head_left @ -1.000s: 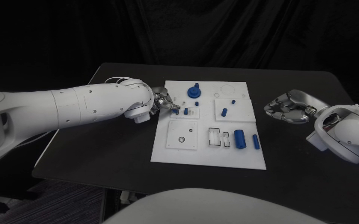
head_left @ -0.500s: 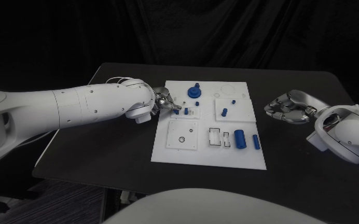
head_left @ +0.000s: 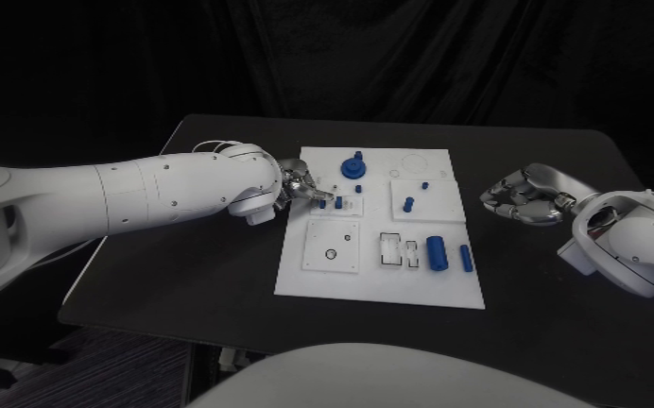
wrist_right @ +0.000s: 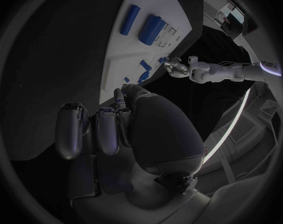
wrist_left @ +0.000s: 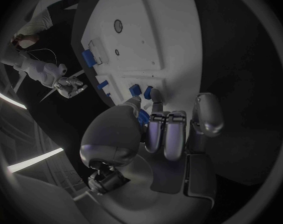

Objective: Assemble the parts on the task board

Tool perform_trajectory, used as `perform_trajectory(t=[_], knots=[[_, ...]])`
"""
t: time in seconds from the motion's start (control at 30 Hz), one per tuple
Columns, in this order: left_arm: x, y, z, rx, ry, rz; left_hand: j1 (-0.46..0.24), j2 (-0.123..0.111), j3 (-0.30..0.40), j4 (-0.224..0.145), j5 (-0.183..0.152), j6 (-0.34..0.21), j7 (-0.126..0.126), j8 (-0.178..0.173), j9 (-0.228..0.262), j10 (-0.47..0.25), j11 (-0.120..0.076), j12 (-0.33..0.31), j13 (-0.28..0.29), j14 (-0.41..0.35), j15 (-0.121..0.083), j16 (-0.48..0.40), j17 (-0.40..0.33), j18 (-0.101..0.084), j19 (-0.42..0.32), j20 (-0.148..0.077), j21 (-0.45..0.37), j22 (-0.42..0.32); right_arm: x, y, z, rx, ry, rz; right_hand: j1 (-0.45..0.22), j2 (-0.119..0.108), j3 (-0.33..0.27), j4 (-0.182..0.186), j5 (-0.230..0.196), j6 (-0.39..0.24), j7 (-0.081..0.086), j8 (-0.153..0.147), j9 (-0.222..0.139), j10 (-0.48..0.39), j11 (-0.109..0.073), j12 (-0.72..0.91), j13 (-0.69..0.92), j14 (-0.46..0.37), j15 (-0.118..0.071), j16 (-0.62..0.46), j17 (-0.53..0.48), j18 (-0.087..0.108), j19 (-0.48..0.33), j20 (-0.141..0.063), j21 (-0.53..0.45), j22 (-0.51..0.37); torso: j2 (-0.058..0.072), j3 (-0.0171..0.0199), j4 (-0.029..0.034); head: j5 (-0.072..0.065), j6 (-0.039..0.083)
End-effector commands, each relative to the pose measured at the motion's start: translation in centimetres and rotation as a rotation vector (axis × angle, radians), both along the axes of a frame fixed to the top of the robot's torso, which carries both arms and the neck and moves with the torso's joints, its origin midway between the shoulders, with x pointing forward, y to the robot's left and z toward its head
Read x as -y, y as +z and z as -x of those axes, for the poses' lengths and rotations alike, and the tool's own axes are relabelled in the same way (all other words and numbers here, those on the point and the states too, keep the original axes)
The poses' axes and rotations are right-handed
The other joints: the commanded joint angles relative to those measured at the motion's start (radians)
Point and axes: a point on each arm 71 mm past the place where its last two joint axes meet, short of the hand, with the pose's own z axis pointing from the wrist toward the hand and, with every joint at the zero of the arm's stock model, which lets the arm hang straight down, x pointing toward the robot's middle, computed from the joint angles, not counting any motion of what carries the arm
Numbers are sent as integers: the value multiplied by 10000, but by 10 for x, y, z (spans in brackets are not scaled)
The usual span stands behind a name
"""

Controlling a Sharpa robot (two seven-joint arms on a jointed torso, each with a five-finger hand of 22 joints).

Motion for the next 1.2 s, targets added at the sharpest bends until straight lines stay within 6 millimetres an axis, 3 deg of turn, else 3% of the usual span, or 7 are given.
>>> perform_trajectory(t=[0.03,0.33,0.5,0.6,0.77,1.0,1.2], knots=[[-2,-13,8,-697,-104,-521,-145,6,-78,43,-56,-171,120,-72,-18,1079,60,36,2634,1040,64,35,2635,111,44,40,-47,365,1,-2,1,-149,-117,101,-105,18,39,4,49,-23,22,-29,-12,-75,8,-64,437,560,52,-58,451,155,102,39,-55,1647,-2,-2,-7,5,2],[-4,-13,7,-574,-47,-504,-694,131,-680,419,-446,-192,145,-84,-37,1079,85,36,2634,1040,87,35,2635,115,57,63,-98,409,1,-2,0,-154,-127,108,-117,13,37,8,49,-23,23,-29,-13,-69,9,-59,444,561,53,-56,455,154,103,39,-55,1647,0,-1,0,8,2],[-3,-6,4,419,10,100,-1431,605,-1285,440,-366,-68,112,41,23,1079,64,36,2634,1040,74,35,2635,75,192,58,52,563,1,-2,0,-131,-115,94,-117,13,37,8,49,-23,23,-29,-13,-69,9,-59,444,561,53,-56,455,154,103,39,-55,1647,0,-1,-1,12,2],[-2,1,3,1465,-17,410,-1421,670,-1459,432,-242,22,67,183,133,1079,21,36,2634,1040,36,35,2635,14,370,30,311,733,2,-2,0,-89,-112,71,-142,8,36,16,58,-24,24,-30,-14,-66,10,-60,443,559,54,-60,449,156,100,39,-65,1643,3,-3,-2,24,2],[-5,19,3,2720,-83,701,-1027,659,-1756,415,173,143,-36,450,379,1079,-76,36,2634,1040,-50,35,2635,-83,646,-54,716,1006,2,-1,0,20,-119,23,-146,11,39,17,63,-23,23,-29,-15,-61,10,-56,448,563,54,-50,464,155,103,40,-60,1646,2,-2,-1,51,2],[-6,70,-17,3353,-453,586,-933,668,-1824,410,183,134,-47,476,413,1079,-88,36,2634,1040,-62,35,2635,-105,696,-67,800,1065,1,2,-1,378,-69,-153,-167,8,42,21,84,4,15,-15,-10,-19,7,-23,494,573,53,-25,502,142,126,40,-15,1669,3,-5,2,22,2],[1,93,-30,2771,-1258,511,1141,992,-1328,-194,206,-321,24,197,338,1079,-25,36,2634,1040,-10,35,2635,-47,425,-31,491,1028,-1,5,-2,817,-10,-354,-173,0,57,5,138,46,0,8,-3,14,-6,2,524,582,45,-6,527,133,145,36,16,1686,-6,4,-4,46,2]])
